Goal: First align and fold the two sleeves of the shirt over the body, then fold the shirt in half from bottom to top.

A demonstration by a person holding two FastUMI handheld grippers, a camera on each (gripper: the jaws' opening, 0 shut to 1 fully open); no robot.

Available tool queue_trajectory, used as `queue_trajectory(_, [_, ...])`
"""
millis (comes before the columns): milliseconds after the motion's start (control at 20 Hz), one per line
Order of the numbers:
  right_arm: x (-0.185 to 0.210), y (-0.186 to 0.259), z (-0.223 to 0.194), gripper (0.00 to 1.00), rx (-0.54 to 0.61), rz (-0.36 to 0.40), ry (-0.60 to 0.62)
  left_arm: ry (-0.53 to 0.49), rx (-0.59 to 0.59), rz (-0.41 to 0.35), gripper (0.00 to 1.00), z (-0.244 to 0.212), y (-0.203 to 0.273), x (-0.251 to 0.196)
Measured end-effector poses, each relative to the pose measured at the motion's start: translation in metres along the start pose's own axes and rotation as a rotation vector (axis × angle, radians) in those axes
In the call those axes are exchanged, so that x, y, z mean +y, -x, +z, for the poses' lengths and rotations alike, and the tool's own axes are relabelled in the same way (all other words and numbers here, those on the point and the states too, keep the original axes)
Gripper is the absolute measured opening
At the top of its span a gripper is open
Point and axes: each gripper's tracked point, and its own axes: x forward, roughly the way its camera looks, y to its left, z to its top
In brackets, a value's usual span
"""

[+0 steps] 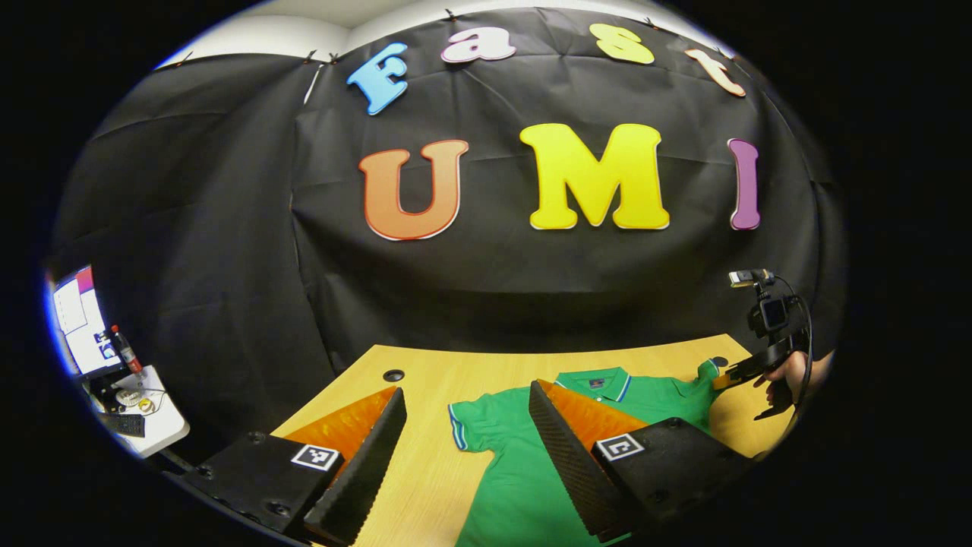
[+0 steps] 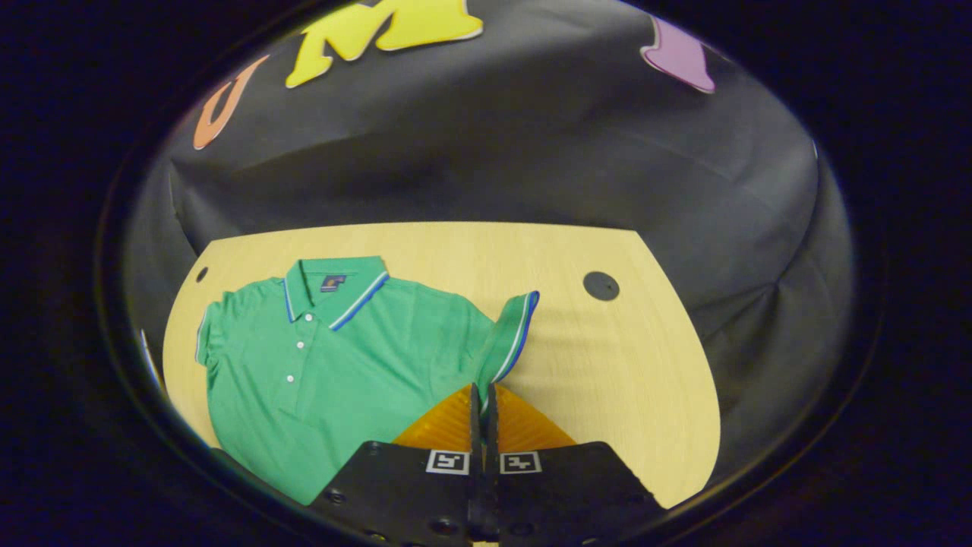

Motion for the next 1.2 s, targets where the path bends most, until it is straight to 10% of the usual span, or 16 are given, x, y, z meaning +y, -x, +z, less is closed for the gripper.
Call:
queue_trajectory(450, [0.122,-0.002,0.02,0.0,-0.003,0.098,0.086,0.032,0.006,0.118,1.0,-0.011,0.021,0.068])
queue_trajectory(950, [0.126,0.047,0.025,0.94,-0.141,0.116,0.148,0.037,0.052,0.086,1.0,-0.027,-0.005,0.078])
queue_trajectory(1200, [0.087,0.098,0.024,0.95,-0.235,0.059,0.205,0.055,0.085,-0.003,1.0,-0.033,-0.038,0.063])
